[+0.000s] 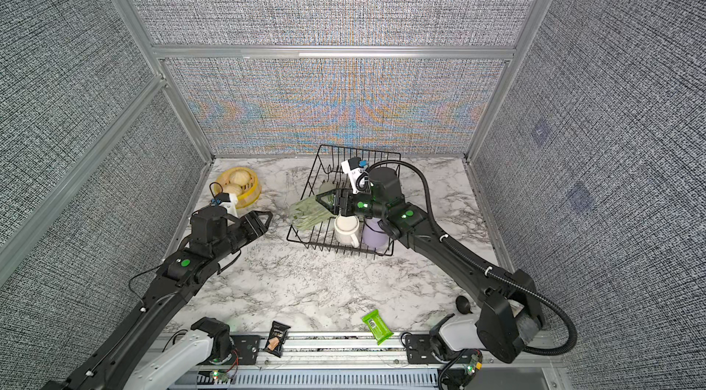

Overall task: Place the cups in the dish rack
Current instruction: 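Lower the green glass into the rack with the right gripper while left withdraws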

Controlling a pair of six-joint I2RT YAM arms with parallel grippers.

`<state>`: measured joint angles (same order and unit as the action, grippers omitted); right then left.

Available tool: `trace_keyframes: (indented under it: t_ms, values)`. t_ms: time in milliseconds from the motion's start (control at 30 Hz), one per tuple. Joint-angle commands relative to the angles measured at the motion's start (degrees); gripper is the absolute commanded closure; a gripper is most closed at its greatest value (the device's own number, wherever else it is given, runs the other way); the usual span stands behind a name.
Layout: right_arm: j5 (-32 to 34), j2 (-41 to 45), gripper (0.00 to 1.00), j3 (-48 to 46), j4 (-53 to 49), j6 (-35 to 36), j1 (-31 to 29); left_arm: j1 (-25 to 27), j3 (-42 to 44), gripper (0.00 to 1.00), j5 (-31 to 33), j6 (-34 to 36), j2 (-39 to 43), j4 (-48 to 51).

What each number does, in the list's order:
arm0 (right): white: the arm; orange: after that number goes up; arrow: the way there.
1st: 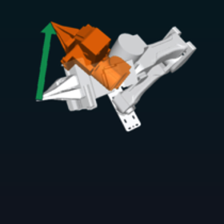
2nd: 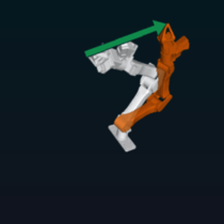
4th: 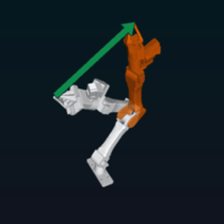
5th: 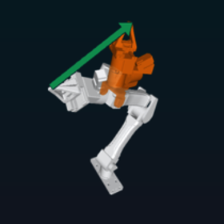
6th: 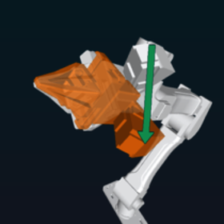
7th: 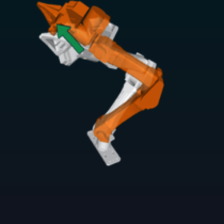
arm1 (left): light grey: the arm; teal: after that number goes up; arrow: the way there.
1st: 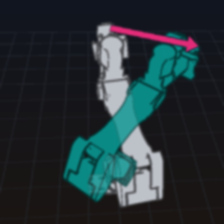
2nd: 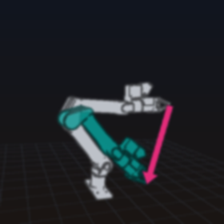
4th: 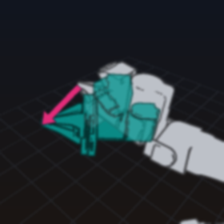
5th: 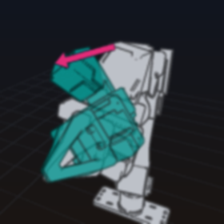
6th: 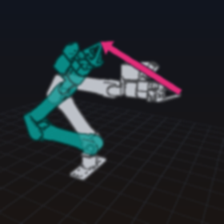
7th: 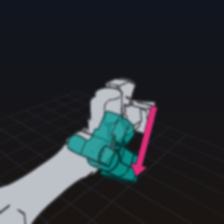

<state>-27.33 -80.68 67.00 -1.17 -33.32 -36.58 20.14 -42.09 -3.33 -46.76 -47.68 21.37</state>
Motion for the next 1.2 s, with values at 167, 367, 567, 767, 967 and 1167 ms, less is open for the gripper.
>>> trace_keyframes:
  t_ms: [167,367,567,767,967,1167]
  values:
    - [14.6,-7.5,0.44,9.3,-15.2,18.1,-5.6,0.0,1.1,0.18,14.9,-0.4,3.5,10.5]
    - [21.8,-11.5,0.44,14.7,-20.8,24.1,-8.1,0.0,1.6,0.11,16.5,-0.4,3.0,10.9]
    - [26.2,-16.0,0.44,18.5,-22.7,27.9,-8.9,0.0,0.9,0.01,17.3,-0.5,1.1,11.8]
    - [29.5,-20.5,0.44,22.3,-24.5,30.7,-9.5,0.0,1.5,0.01,17.7,-0.4,0.5,12.0]
    - [34.4,-26.2,0.44,27.1,-28.8,33.5,-10.7,0.0,3.5,0.01,18.0,-0.5,1.1,10.4]
    - [39.0,-31.2,0.43,32.2,-33.6,35.2,-11.7,0.0,3.8,0.01,18.4,-0.3,1.2,10.2]
